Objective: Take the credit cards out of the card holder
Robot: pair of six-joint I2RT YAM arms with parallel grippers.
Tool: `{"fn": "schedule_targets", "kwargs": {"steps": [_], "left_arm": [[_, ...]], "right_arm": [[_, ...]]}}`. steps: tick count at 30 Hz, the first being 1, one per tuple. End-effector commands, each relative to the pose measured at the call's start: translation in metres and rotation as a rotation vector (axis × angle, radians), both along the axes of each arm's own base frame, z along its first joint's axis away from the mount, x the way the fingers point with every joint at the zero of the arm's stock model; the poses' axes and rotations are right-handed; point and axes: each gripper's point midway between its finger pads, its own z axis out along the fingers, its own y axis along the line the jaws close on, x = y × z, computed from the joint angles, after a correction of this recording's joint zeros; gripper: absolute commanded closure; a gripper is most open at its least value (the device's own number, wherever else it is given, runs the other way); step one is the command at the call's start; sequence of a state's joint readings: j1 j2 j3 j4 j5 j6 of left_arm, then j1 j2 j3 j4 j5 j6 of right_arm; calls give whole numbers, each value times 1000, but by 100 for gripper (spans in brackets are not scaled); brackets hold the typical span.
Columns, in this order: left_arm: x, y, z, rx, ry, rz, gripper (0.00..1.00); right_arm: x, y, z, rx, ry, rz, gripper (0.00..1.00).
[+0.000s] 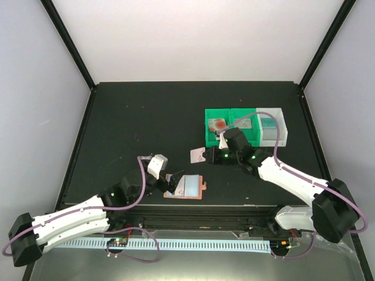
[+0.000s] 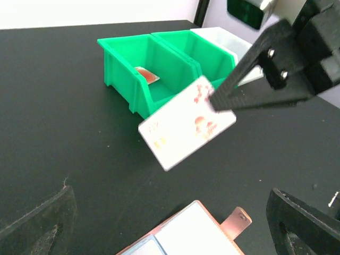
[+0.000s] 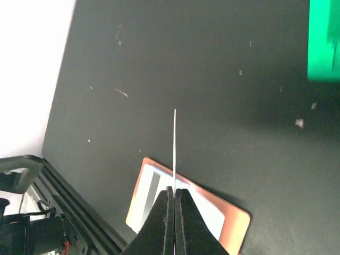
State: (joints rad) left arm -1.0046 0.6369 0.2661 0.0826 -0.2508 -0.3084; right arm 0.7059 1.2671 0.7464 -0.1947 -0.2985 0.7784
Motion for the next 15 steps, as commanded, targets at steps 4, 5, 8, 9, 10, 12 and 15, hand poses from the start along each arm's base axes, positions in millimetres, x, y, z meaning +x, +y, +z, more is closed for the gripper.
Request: {"fn": "schedule_targets", "kwargs": {"steps": [4,5,8,9,10,12,15], "left_arm": [[-5,-1,-3,-80,142,-81,1],[-6,-1,-5,-93,163,-93,1],[-7,1,-6,-154,220,-123,1],[-6,1,-5,-177,235,-130,1],[-7,1,-4,-196,250,-144,1],[-9,1,-3,-217,278,-161,1],[-10,3,-2,-214,329,-155,1]], "right_arm": [[34,-24,64,-2,-260,87,99],[39,-30,67,-41,-281,80,99],[59,-52,79,-129,-298,54,99],[65,-58,84,-131,-295,49,99],[72,-66,91,-125,-294,36,99],[85,-81,104,-122,-301,7,99],[101,-105,116,-150,-311,-40,99]]}}
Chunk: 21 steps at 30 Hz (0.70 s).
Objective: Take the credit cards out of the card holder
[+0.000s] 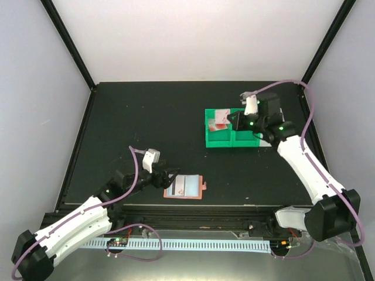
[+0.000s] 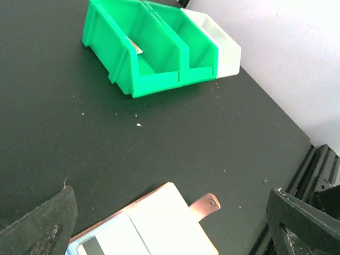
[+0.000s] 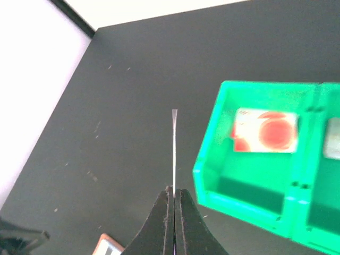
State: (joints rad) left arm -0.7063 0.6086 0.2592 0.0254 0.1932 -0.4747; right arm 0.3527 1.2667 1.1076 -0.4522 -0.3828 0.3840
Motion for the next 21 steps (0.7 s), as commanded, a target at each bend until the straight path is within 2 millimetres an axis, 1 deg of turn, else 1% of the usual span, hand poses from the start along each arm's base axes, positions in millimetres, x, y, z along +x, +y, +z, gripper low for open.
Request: {"fn": "schedule_targets", "kwargs": {"steps": [1,3,5,9,12,16,21], "left_arm": [[-14,-7,8,-46,94,-80,1],[-15,-6,10,-33,106,-76,1],[-15,-3,11,-34,108,-63,1],[-15,3,10,-49,96,-32,1],[-17,4,8,-57,93,-31,1],[-17,4,10,-73,85,-36,1],[-15,2,12,-87,85,-29,1]], "right_arm": [[11,-30,3,-85,20,-7,99],[22,-46,-1,-151,44,-41,99],[32,-62,-10,-213,83,-76,99],[44,-91,-26,-339,142,-154,99],[48,-100,-36,-393,158,-166,99],[57,-108,-58,-449,234,-174,99],[74,-117,-77,-509,288,-184,99]]}}
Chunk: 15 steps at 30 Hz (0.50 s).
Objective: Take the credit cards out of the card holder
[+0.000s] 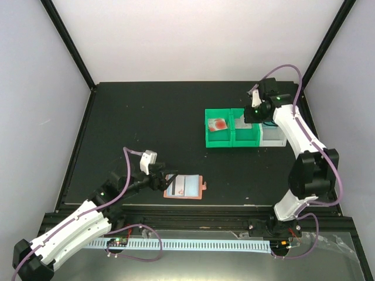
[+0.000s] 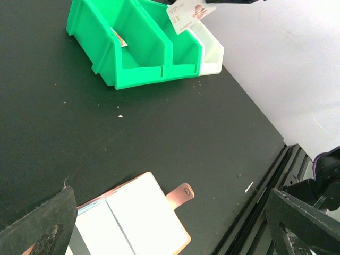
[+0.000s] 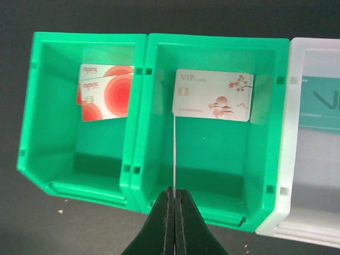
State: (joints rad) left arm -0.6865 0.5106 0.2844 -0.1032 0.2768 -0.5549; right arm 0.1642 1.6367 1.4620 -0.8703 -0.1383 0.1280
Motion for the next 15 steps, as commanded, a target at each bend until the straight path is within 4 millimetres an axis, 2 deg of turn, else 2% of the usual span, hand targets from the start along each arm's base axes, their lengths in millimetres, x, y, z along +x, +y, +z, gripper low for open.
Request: {"fn": "schedule_targets", "kwargs": {"steps": [1,7,15], "left_arm": [[3,-1,2,-24,7,9,1],[2,-3,11,-1,30,-10,1],[7,4,22,-42,12,53,1]], "right_arm": [[13,-15,-10,-79,37,-16,99],[30,0,-10,-4,29,17,99],[47,19,-32,65,71,80,99]]}}
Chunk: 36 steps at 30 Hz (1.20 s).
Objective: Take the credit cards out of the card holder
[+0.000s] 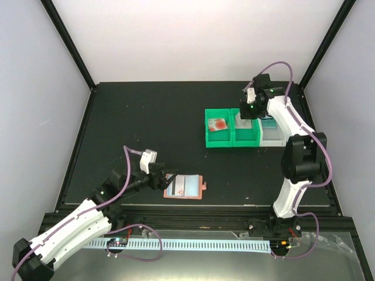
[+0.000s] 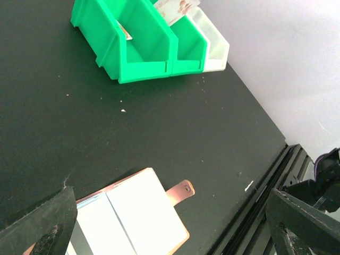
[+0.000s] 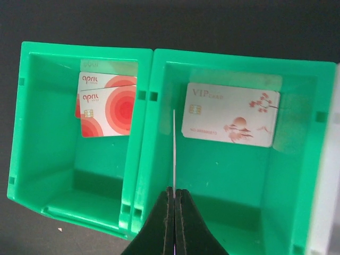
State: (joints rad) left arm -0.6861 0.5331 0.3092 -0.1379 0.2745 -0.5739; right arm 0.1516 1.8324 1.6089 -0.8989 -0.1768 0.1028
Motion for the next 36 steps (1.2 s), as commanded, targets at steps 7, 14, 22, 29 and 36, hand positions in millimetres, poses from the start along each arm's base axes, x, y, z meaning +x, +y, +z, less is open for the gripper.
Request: {"fn": "schedule_targets", "kwargs": {"steps": [7,14,22,29,36], "left_arm": [[5,0,27,-96,-8,35,1],[1,2,37,-31,-3,18,1],[-1,2,45,-72,-29,16,1],[0,1,49,-71,-35,10,1],[0,-1,49,-88,-13,9,1]], "right_arm": [[27,21,-19,97,19,60,99],[39,28,-37,135,29,65,99],[53,18,-49,62,19,50,99],[63,10,-54,6,-2,36,98],[70,3,-55,-37,-10,21,95]]}}
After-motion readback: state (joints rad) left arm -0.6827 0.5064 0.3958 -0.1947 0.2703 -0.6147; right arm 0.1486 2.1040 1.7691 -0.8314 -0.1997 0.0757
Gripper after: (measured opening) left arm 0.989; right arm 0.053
